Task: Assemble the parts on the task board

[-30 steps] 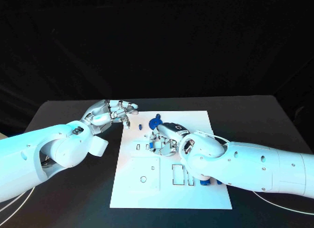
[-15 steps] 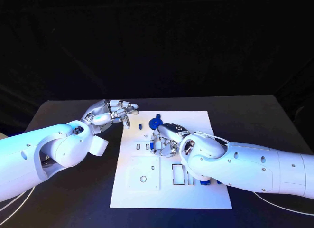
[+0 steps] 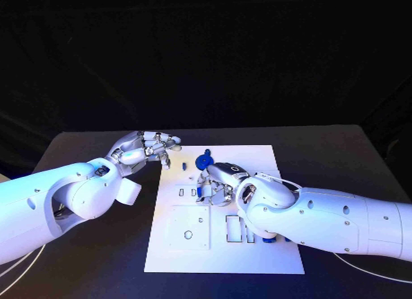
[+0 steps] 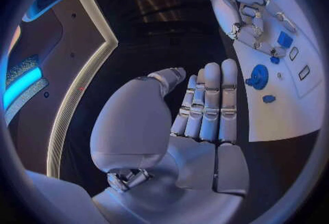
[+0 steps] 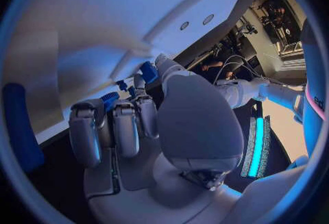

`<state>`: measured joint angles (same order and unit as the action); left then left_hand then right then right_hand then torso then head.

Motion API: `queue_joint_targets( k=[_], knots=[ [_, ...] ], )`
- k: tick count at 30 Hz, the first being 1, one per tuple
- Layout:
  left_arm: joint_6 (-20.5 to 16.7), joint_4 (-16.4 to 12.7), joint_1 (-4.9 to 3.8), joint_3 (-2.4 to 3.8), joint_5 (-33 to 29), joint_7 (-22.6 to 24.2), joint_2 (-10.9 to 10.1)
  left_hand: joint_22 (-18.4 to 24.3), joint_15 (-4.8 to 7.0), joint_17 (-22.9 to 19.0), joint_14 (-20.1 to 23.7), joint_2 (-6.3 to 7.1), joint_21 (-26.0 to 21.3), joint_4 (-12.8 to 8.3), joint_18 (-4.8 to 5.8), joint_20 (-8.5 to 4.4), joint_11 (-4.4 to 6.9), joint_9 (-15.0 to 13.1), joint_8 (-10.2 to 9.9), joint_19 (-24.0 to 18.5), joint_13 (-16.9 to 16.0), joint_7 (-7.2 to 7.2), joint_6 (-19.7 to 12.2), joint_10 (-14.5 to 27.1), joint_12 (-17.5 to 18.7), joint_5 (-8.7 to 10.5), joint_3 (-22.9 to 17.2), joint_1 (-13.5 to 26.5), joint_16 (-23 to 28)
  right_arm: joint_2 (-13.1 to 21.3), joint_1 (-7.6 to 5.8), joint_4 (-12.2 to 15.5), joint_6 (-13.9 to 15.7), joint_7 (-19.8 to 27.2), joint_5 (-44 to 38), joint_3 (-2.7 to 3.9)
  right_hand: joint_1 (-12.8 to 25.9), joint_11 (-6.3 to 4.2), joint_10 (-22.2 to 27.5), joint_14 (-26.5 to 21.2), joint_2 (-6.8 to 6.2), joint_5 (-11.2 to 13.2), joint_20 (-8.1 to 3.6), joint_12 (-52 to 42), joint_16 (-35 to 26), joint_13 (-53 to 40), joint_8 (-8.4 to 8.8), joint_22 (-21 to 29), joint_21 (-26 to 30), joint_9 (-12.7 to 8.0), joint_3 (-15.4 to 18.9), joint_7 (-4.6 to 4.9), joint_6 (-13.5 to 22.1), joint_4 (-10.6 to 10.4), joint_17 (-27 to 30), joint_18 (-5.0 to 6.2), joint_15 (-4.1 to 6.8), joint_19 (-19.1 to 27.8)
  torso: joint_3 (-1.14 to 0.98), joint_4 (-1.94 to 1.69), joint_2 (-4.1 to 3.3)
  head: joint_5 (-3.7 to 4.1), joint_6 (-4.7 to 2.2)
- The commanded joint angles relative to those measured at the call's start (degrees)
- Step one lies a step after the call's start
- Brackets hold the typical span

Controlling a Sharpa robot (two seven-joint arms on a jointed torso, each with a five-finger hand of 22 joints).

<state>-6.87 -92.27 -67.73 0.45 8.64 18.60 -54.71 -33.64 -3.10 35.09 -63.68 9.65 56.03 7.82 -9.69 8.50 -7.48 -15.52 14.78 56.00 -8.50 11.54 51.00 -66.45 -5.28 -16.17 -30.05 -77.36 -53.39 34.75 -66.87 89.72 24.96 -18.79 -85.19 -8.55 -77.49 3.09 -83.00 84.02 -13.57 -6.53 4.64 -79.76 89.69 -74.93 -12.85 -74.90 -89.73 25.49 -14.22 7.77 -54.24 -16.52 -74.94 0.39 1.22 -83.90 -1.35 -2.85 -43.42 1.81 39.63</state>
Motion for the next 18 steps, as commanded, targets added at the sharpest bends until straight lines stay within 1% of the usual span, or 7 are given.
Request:
queue_joint_targets(
  k=[1, 5, 11, 12, 15, 16, 18],
  knots=[
    [1.22, -0.04, -0.05, 0.03, 0.21, 0.05, 0.12, -0.1, 0.12, -0.05, 0.4, -0.33, 0.29, 0.01, -0.87, -0.1, 0.09, -0.08, -0.22, -0.36, -0.05, 0.17, -0.4, 0.44, 0.19, 0.12, -0.3, 0.43, -0.35, 0.16, 0.06, 0.26, 0.47, 0.07, -0.52, -0.01, 0.63, 0.09, 0.4, 5.94, 0.01, 0.7, 0.5, 0.22, 0.24, -7.52, 0.11, -15.1, -0.27, -0.09, 0.96, 0.03, 0.46, -0.05, -14.9, -0.39, -0.37, -6.1, -0.01, 0.1, 0.02, -0.05, 0.0],
    [1.08, 0.02, -0.04, 0.03, 0.28, -0.06, 0.15, -0.1, 0.12, -0.05, 0.4, -0.33, 0.29, 0.01, -0.87, -0.1, 0.09, -0.08, -0.22, -0.36, -0.05, 0.17, -0.4, 0.44, 0.19, 0.12, -0.3, 0.43, -0.35, 0.53, 0.06, 0.54, 0.98, 0.07, -0.48, -0.01, 0.99, 0.18, 0.55, 5.93, -0.01, 0.82, 0.54, 0.43, 0.22, -7.36, 0.16, -15.1, -0.27, -0.19, 2.13, 0.13, 0.9, -0.11, -14.85, -0.39, -0.42, -6.1, -0.03, 0.04, 0.02, 0.08, -0.02],
    [0.68, 0.41, -0.04, 0.02, 1.36, -0.91, 0.32, -0.15, 0.09, -0.09, 0.59, -0.27, 0.37, 0.03, -0.84, -0.05, 0.14, -0.16, -0.18, -0.61, -0.17, 0.17, -0.36, 0.1, -0.03, 0.18, -0.22, 0.69, -0.32, 2.1, 0.05, 1.78, 3.82, 0.38, 0.72, 0.13, 2.96, 0.81, 1.18, 5.94, 0.94, 1.34, 0.94, 1.05, 0.25, -6.82, 0.65, -15.1, -0.27, -0.68, 6.84, 0.85, 3.39, -0.28, -14.92, -0.39, -0.93, -6.1, 0.02, 0.08, 0.14, 0.06, -0.05],
    [0.65, 0.48, -0.03, 0.02, 1.67, -1.16, 0.38, -0.22, 0.3, -0.1, 0.65, -0.23, 0.5, -0.07, -0.89, -0.1, 0.52, -0.23, -0.23, -0.87, -0.71, -0.05, -0.44, -1.67, -1.19, 0.25, -0.02, 0.85, -0.4, 2.45, 0.05, 2.16, 4.14, 0.45, 1.03, 0.22, 3.57, 1.03, 1.47, 5.94, 1.15, 1.43, 1.09, 1.37, 0.24, -6.56, 0.85, -15.1, -0.27, -0.82, 7.9, 1.09, 4.11, -0.38, -14.91, -0.39, -1.12, -6.1, 0.04, 0.09, 0.19, 0.07, -0.23],
    [1.14, 0.72, -0.02, 0.02, 2.76, -2.24, 0.53, -0.4, 0.57, 0.01, 0.52, 0.16, 0.86, -0.69, -0.9, -0.34, 0.82, -0.07, -0.99, -1.12, -1.81, 0.02, -1.75, -3.22, -3.06, 0.37, 0.54, 0.76, -0.76, 3.86, -0.01, 3.73, 5.21, 1.28, 2.78, 0.61, 4.22, 1.27, 1.77, 5.97, 1.35, 1.72, 1.3, 1.65, 0.3, -6.3, 0.95, -15.1, -0.27, -0.95, 9.08, 1.33, 4.8, -0.44, -15.04, -0.39, -1.32, -6.1, 0.12, 0.11, 0.3, 0.02, -0.36],
    [1.32, 0.85, -0.02, 0.02, 3.2, -2.7, 0.58, -0.54, 0.47, 0.2, 0.54, 0.29, 1.17, -1.27, -0.86, -0.34, 0.7, -0.02, -1.52, -1.31, -3.24, 0.3, -3.46, -2.4, -4.86, 0.53, 1.44, 0.69, -1.15, 4.42, -0.1, 4.36, 5.71, 1.77, 3.62, 0.75, 4.36, 1.32, 1.83, 5.97, 1.35, 1.81, 1.34, 1.72, 0.3, -6.24, 0.98, -15.1, -0.27, -0.99, 9.34, 1.4, 4.98, -0.43, -15.05, -0.39, -1.38, -6.1, 0.15, 0.15, 0.31, 0.03, -0.41],
    [1.64, 1.18, -0.02, 0.02, 4.29, -3.7, 0.68, -0.71, 0.53, 0.69, 0.34, -0.15, 1.63, -1.9, -0.88, -0.3, 0.82, -0.74, -0.69, -1.52, -6.85, 0.11, -5.47, -1.22, -9.7, 0.61, 3.24, 0.75, -2.11, 5.55, -0.38, 5.68, 6.82, 2.72, 5.0, 1.08, 4.45, 1.38, 1.91, 5.98, 1.44, 1.83, 1.39, 1.78, 0.31, -6.17, 1.03, -15.1, -0.27, -1.03, 9.52, 1.46, 5.2, -0.44, -15.06, -0.39, -1.43, -6.1, 0.2, 0.26, 0.42, 0.06, -0.47]
  ],
)
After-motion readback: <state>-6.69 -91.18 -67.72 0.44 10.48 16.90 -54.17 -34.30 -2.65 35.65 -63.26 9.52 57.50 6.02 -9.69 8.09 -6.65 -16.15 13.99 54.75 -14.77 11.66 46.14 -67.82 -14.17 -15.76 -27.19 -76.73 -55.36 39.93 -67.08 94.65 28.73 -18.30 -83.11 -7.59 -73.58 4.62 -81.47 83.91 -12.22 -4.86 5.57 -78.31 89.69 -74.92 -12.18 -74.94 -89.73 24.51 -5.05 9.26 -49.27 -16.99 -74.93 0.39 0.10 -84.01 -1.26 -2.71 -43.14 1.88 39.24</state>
